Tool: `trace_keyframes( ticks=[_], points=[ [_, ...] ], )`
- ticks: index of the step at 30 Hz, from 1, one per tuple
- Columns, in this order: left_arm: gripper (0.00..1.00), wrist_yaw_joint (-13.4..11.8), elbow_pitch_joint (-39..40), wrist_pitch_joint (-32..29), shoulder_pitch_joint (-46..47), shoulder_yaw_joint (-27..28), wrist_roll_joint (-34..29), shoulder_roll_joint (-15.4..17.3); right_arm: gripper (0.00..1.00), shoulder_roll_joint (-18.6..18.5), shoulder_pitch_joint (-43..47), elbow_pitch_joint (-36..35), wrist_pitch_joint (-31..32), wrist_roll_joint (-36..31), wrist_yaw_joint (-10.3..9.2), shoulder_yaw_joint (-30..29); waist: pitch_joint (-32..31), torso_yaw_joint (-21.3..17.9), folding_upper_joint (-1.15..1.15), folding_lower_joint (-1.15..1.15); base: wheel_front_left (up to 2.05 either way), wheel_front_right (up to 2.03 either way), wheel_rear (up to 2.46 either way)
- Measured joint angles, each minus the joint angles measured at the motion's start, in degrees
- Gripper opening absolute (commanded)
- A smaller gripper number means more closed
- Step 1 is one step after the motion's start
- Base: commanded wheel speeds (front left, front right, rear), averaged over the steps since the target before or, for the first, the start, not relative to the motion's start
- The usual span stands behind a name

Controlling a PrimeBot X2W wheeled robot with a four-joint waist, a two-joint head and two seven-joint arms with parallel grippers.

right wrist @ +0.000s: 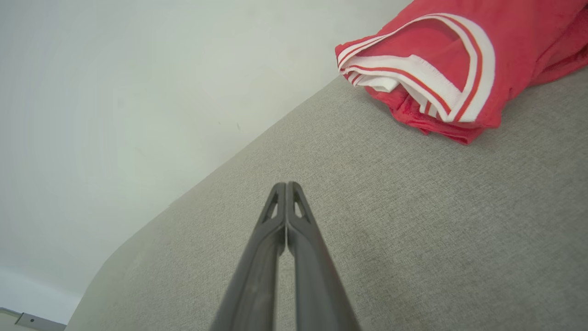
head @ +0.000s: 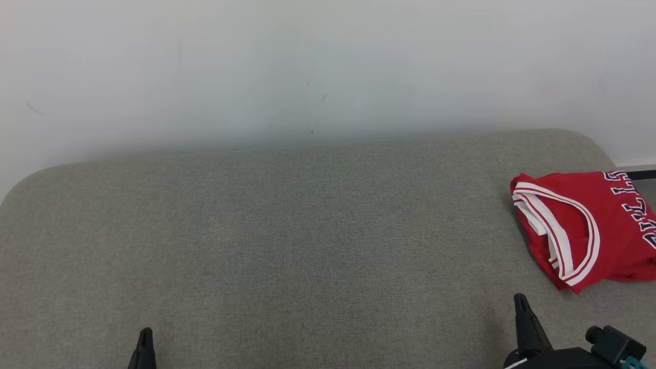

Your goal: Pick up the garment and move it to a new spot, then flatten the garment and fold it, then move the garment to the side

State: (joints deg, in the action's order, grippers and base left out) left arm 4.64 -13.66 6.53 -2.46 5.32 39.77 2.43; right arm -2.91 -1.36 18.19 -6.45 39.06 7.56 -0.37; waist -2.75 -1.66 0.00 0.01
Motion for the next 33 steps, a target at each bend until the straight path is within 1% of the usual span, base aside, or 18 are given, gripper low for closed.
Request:
trace_keyframes(
  ticks=[8,10,33],
  points=[
    [0.00,0.5,0.0,-1.6,1.1,0.1,6.5,0.0,0.00,0.0,-0.7,-0.5,1.7,6.5,0.00,-0.7,0.3,0.1,0.00,0.00,0.00,0.00,0.00],
    [0.00,0.5,0.0,-1.8,1.2,0.2,7.2,0.0,0.00,0.0,-0.8,-0.6,1.9,7.3,0.00,-0.8,0.3,0.2,0.00,0.00,0.00,0.00,0.00],
    [0.00,1.4,-0.2,-5.6,3.6,0.5,23.1,0.1,0.00,0.0,-2.1,-1.8,5.7,23.2,0.00,-2.7,1.0,0.6,0.00,0.00,0.00,0.00,0.00]
  ],
)
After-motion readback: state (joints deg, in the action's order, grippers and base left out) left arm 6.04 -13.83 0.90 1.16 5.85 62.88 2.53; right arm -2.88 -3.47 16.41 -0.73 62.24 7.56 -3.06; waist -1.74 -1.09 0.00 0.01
